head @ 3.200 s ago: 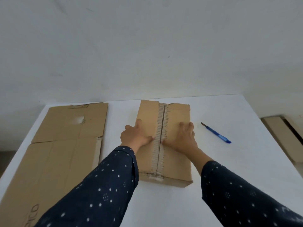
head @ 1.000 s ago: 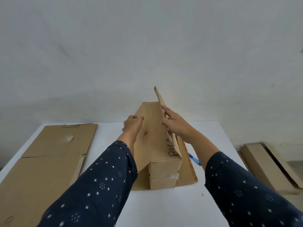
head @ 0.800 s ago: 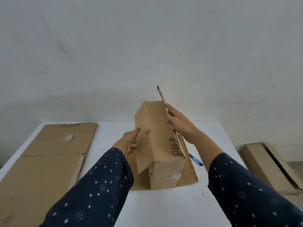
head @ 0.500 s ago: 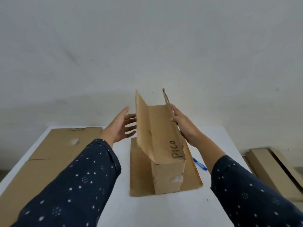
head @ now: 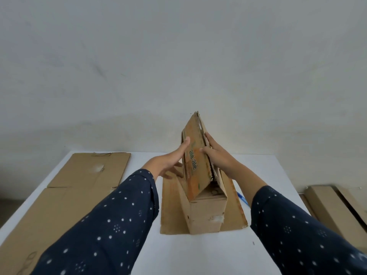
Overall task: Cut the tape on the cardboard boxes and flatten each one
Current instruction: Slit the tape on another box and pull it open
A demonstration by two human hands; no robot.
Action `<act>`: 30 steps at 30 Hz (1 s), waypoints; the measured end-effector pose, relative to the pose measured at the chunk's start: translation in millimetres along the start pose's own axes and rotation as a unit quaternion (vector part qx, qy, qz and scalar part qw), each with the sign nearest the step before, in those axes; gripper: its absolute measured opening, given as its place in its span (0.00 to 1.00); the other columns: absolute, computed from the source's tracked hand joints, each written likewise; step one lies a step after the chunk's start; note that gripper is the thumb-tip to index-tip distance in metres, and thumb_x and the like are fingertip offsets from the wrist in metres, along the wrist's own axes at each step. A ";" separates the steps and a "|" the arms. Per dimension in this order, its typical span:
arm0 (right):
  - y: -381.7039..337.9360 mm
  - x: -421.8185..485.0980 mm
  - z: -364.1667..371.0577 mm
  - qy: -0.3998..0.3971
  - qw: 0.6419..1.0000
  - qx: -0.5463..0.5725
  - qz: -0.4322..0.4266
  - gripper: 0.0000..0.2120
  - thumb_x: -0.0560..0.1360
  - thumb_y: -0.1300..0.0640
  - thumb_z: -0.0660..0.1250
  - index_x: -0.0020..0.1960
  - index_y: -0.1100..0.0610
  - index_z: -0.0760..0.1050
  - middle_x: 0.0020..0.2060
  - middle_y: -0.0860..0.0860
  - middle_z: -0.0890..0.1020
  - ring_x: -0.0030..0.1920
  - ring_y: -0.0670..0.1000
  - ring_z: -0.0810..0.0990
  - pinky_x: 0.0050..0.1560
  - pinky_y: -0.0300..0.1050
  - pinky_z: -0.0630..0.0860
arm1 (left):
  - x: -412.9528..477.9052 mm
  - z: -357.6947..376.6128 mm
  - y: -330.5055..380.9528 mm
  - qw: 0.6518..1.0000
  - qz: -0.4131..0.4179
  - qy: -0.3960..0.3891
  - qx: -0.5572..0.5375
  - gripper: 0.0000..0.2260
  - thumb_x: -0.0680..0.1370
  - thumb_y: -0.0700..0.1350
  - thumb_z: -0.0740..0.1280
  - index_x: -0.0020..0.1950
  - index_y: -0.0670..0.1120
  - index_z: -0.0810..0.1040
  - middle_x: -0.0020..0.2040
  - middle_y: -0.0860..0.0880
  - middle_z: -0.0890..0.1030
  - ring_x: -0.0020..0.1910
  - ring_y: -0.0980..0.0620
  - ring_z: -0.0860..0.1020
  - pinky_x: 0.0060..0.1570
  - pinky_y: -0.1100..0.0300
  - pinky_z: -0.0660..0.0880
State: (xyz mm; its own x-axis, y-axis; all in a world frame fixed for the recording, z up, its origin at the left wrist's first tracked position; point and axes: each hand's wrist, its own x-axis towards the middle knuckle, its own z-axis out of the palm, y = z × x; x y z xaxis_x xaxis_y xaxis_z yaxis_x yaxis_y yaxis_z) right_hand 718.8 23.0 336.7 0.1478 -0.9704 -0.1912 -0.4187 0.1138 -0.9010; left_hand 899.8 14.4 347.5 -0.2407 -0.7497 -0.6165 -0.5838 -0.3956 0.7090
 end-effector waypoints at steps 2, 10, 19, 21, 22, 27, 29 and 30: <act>2.9 -0.5 -2.5 0.007 1.000 0.007 0.005 0.34 0.76 0.45 0.56 0.78 0.34 0.45 0.75 0.48 0.65 0.70 0.55 0.70 0.70 0.59 0.69 | -7.5 -6.1 2.9 0.995 -0.062 -0.006 0.073 0.55 0.58 0.87 0.41 0.81 0.62 0.50 0.78 0.44 0.65 0.58 0.41 0.82 0.65 0.41 0.72; 6.5 -0.9 -8.6 0.006 1.000 0.002 0.003 0.31 0.81 0.50 0.55 0.80 0.38 0.45 0.77 0.49 0.63 0.72 0.55 0.67 0.71 0.53 0.66 | -10.5 21.8 -17.0 0.984 -0.127 -0.121 -0.039 0.59 0.57 0.87 0.52 0.81 0.61 0.40 0.82 0.42 0.49 0.71 0.27 0.68 0.66 0.25 0.63; 31.4 -7.4 -23.0 -0.028 0.997 -0.068 -0.010 0.30 0.80 0.32 0.43 0.79 0.41 0.52 0.78 0.51 0.60 0.77 0.56 0.59 0.74 0.54 0.57 | 36.1 61.4 45.0 0.962 0.039 0.164 -0.215 0.56 0.54 0.70 0.72 0.78 0.67 0.48 0.73 0.45 0.68 0.67 0.38 0.71 0.65 0.38 0.71; 47.1 -9.3 -31.4 -0.060 0.985 -0.163 -0.010 0.29 0.80 0.32 0.40 0.79 0.38 0.47 0.78 0.52 0.61 0.76 0.59 0.62 0.74 0.56 0.58 | 50.1 63.2 39.8 0.955 0.037 0.182 -0.232 0.52 0.56 0.62 0.71 0.77 0.64 0.52 0.68 0.44 0.71 0.63 0.38 0.73 0.62 0.39 0.73; 55.0 -11.3 -36.9 -0.082 0.973 -0.217 -0.007 0.29 0.80 0.32 0.39 0.79 0.37 0.44 0.77 0.53 0.63 0.74 0.60 0.65 0.73 0.57 0.60 | 54.4 64.2 38.2 0.951 0.041 0.189 -0.239 0.49 0.58 0.60 0.70 0.77 0.63 0.54 0.68 0.44 0.72 0.62 0.38 0.74 0.62 0.39 0.73; 85.3 -24.4 -56.3 -0.131 0.929 -0.345 0.018 0.29 0.80 0.33 0.41 0.76 0.43 0.59 0.48 0.45 0.82 0.43 0.48 0.83 0.61 0.52 0.75 | 69.4 62.3 33.0 0.945 0.066 0.205 -0.245 0.47 0.60 0.61 0.70 0.77 0.61 0.57 0.67 0.45 0.75 0.62 0.39 0.76 0.63 0.39 0.74; 92.5 -25.2 -60.2 -0.118 0.921 -0.371 0.007 0.27 0.80 0.33 0.43 0.67 0.44 0.70 0.46 0.46 0.81 0.50 0.50 0.82 0.60 0.53 0.75 | 60.3 66.3 37.5 0.947 0.073 0.199 -0.242 0.46 0.63 0.60 0.69 0.79 0.60 0.56 0.69 0.46 0.74 0.63 0.40 0.75 0.65 0.40 0.73; 92.2 -25.4 -61.8 -0.106 0.911 -0.397 -0.001 0.27 0.80 0.33 0.44 0.62 0.45 0.74 0.51 0.47 0.78 0.56 0.52 0.78 0.62 0.55 0.73 | 56.3 68.3 39.9 0.947 0.073 0.196 -0.241 0.46 0.65 0.60 0.68 0.80 0.60 0.54 0.70 0.46 0.73 0.65 0.40 0.75 0.66 0.40 0.72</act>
State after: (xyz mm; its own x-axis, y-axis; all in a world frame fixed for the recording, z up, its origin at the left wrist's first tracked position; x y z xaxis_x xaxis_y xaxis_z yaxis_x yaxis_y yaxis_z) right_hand 621.1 44.9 282.6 0.2835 -0.8976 -0.3376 -0.9229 -0.1596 -0.3505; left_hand 810.0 -7.3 317.8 0.0708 -0.9176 -0.3912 -0.1209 -0.3972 0.9098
